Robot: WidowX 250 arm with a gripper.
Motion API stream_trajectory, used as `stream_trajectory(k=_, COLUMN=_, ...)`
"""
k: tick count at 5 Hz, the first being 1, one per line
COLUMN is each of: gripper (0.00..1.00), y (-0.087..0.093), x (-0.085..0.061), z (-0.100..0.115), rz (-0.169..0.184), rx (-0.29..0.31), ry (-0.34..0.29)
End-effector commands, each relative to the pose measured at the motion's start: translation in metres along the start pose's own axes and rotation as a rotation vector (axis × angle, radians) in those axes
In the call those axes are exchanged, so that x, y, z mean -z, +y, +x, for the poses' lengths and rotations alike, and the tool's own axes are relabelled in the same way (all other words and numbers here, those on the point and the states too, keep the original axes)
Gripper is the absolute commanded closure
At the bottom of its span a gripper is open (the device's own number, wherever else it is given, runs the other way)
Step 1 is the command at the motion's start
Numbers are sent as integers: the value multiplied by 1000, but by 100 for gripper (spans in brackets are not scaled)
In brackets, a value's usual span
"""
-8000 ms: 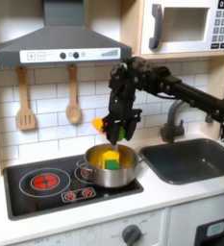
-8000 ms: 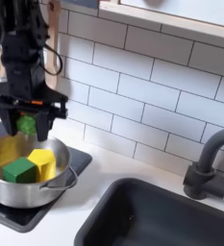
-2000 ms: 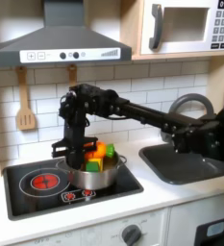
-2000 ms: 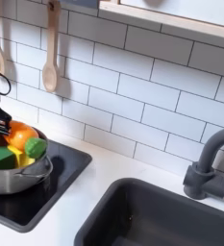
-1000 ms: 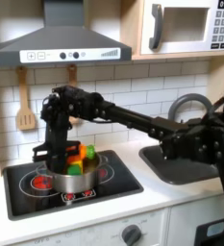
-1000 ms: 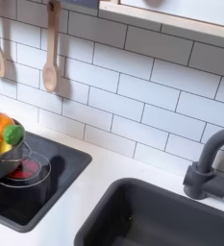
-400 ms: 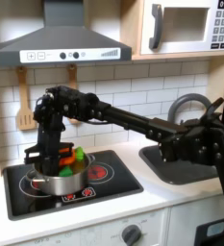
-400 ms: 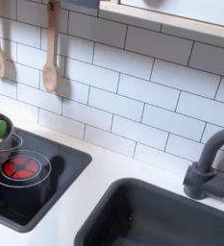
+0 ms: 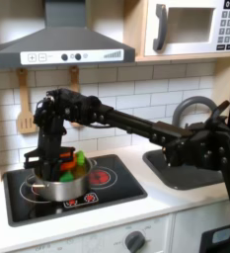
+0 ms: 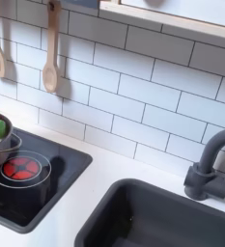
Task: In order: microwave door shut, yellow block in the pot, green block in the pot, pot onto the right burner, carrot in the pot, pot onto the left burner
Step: 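Slide the pot onto the left burner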
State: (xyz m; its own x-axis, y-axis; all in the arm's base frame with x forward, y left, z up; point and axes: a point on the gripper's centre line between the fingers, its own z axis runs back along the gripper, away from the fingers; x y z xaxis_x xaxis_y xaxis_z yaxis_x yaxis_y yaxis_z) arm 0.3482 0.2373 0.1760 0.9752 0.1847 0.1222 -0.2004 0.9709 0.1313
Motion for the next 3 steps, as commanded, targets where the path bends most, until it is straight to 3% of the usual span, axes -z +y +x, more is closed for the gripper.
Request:
stream_trajectory(k=1, gripper=0, y=1, x=1, z=0, rz=-11, rx=-26, ry=1)
stream_trajectory(k=3, gripper=0, y=1, x=2, z=-2, rz=-3, rx=-22, ry=9)
